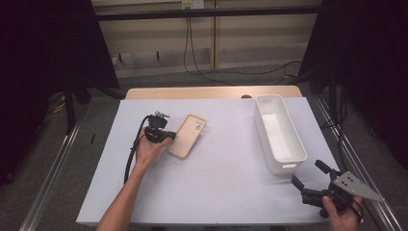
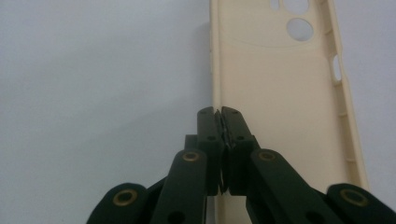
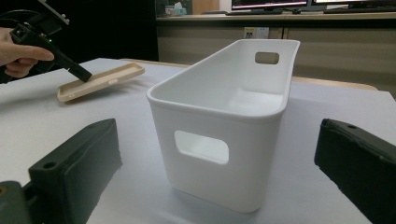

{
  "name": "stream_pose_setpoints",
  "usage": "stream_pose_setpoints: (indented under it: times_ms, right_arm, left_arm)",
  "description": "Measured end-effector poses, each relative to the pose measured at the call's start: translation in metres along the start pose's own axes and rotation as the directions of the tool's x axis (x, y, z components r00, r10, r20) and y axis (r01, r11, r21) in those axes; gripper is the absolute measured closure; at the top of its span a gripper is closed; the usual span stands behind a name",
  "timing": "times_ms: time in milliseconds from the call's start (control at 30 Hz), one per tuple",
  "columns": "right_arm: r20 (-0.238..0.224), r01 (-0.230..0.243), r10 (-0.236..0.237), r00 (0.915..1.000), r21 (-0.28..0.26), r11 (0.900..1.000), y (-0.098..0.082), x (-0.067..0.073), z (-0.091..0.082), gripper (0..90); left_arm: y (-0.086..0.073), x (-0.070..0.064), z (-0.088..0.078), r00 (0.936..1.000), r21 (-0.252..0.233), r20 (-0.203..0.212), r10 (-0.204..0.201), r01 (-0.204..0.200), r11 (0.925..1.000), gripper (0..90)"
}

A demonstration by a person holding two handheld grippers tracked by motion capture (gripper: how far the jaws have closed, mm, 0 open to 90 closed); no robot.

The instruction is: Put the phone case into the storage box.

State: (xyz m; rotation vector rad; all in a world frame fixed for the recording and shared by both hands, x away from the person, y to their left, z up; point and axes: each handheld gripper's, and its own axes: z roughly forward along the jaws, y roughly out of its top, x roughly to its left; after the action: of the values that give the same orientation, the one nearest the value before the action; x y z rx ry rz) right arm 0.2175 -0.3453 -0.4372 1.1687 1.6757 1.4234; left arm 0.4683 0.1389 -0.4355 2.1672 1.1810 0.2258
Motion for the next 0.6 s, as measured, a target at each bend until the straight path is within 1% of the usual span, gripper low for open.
stream_pose_setpoints:
  times_ms: [133,167,200,300,333,367,433,467,500,533,600]
  right_arm:
    - [0.001,0.0,0.0,1.0,0.0,1.0,0.0,0.0,0.0,0.1]
    - [0.001,-0.001,0.001,1.0,0.0,1.0,0.0,0.0,0.0,0.1]
    - [0.0,0.002,-0.002,1.0,0.0,1.0,0.0,0.0,0.0,0.1]
    - [0.002,-0.001,0.001,1.0,0.0,1.0,0.0,0.0,0.0,0.1]
    - [0.002,0.0,0.0,1.0,0.0,1.0,0.0,0.0,0.0,0.1]
    - [0.002,0.0,0.0,1.0,0.0,1.0,0.0,0.0,0.0,0.1]
    - [0.002,0.0,0.0,1.0,0.0,1.0,0.0,0.0,0.0,0.1]
    - [0.003,0.0,0.0,1.0,-0.001,1.0,0.0,0.0,0.0,0.1]
    - [0.003,0.0,0.0,1.0,-0.001,1.0,0.0,0.0,0.0,0.1]
    - [0.004,0.0,0.0,1.0,-0.001,1.0,0.0,0.0,0.0,0.1]
    - [0.004,-0.001,0.001,1.0,-0.001,1.0,0.0,0.0,0.0,0.1]
  left_arm:
    - [-0.002,-0.001,-0.003,1.0,-0.023,0.008,0.004,-0.004,0.9997,87.6]
    - [-0.002,-0.001,-0.004,1.0,-0.036,0.003,0.008,-0.008,0.9993,87.6]
    - [-0.003,-0.002,-0.006,0.9999,-0.051,0.011,0.004,-0.004,0.9987,87.6]
    - [-0.004,-0.003,-0.009,0.9999,-0.062,0.013,0.002,-0.001,0.9981,87.7]
    - [-0.006,-0.004,-0.011,0.9999,-0.075,0.01,0.013,-0.012,0.9971,87.6]
    - [-0.006,-0.004,-0.011,0.9999,-0.075,0.01,0.013,-0.012,0.9971,87.6]
    - [-0.008,-0.005,-0.012,0.9999,-0.092,0.005,0.01,-0.01,0.9957,87.6]
    - [-0.009,-0.004,-0.014,0.9998,-0.097,0.014,0.011,-0.009,0.9952,87.6]
    - [-0.009,-0.004,-0.014,0.9998,-0.097,0.014,0.011,-0.009,0.9952,87.7]
    - [-0.012,-0.005,-0.016,0.9999,-0.109,0.003,0.014,-0.013,0.9939,87.6]
    - [-0.013,-0.005,-0.016,0.9999,-0.115,-0.003,0.014,-0.015,0.9933,87.6]
